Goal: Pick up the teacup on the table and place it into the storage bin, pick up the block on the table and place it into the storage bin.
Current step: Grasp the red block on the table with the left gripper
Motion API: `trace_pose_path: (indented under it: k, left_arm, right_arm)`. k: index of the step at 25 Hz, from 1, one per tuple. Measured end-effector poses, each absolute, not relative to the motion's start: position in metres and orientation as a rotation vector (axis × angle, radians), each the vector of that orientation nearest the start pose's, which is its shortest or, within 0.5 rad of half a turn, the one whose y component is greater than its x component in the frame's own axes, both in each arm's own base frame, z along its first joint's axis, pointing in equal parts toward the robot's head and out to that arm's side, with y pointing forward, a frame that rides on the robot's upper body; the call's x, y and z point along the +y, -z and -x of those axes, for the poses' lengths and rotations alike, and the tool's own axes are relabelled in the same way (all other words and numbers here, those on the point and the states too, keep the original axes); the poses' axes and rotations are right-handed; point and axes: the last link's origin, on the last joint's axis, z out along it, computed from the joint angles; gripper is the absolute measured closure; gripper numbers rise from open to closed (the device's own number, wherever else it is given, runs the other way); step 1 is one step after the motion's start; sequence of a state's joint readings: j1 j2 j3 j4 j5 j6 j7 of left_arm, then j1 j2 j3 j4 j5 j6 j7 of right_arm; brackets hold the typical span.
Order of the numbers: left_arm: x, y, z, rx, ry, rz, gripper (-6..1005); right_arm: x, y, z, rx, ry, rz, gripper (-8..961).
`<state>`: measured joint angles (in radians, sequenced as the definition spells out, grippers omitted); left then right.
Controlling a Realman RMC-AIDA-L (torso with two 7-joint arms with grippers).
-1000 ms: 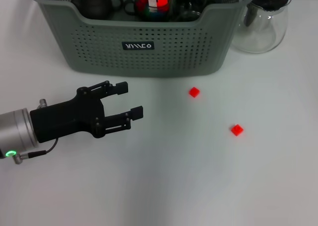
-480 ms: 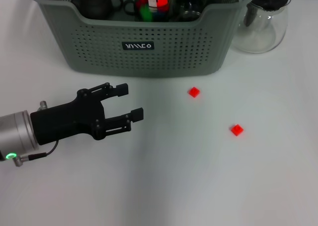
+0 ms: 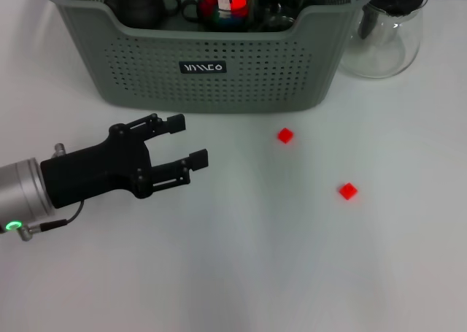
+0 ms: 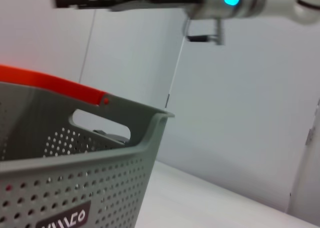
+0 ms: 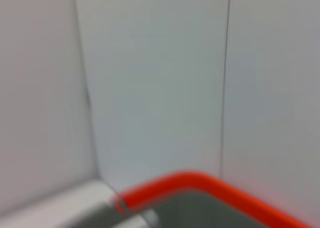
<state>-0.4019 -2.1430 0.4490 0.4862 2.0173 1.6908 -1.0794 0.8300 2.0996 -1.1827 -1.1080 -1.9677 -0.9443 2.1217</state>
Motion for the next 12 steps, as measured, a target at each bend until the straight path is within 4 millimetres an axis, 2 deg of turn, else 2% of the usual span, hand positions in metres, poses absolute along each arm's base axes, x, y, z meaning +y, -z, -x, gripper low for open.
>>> trace_pose_path:
  k: [2, 6, 7, 9, 12]
  left_arm:
    - [0.267, 0.025, 0.289, -0.617, 1.003, 2.553, 219]
    - [0.269, 0.021, 0.292, -0.622, 1.006, 2.513, 220]
    - [0.269, 0.021, 0.292, -0.622, 1.009, 2.506, 220]
    - [0.270, 0.020, 0.292, -0.618, 1.011, 2.502, 221]
    - [0.270, 0.021, 0.291, -0.592, 1.007, 2.507, 221]
  right_arm:
    - [0.428, -0.032, -0.066, 0.450, -0.791, 2.485, 305]
    - [0.378, -0.047, -0.104, 0.309, -1.057, 2.516, 215]
    - [0.366, -0.049, -0.117, 0.286, -1.114, 2.510, 193]
    - [0.341, -0.054, -0.148, 0.218, -1.248, 2.458, 207]
    - [0.310, -0.061, -0.198, 0.192, -1.338, 2.342, 214]
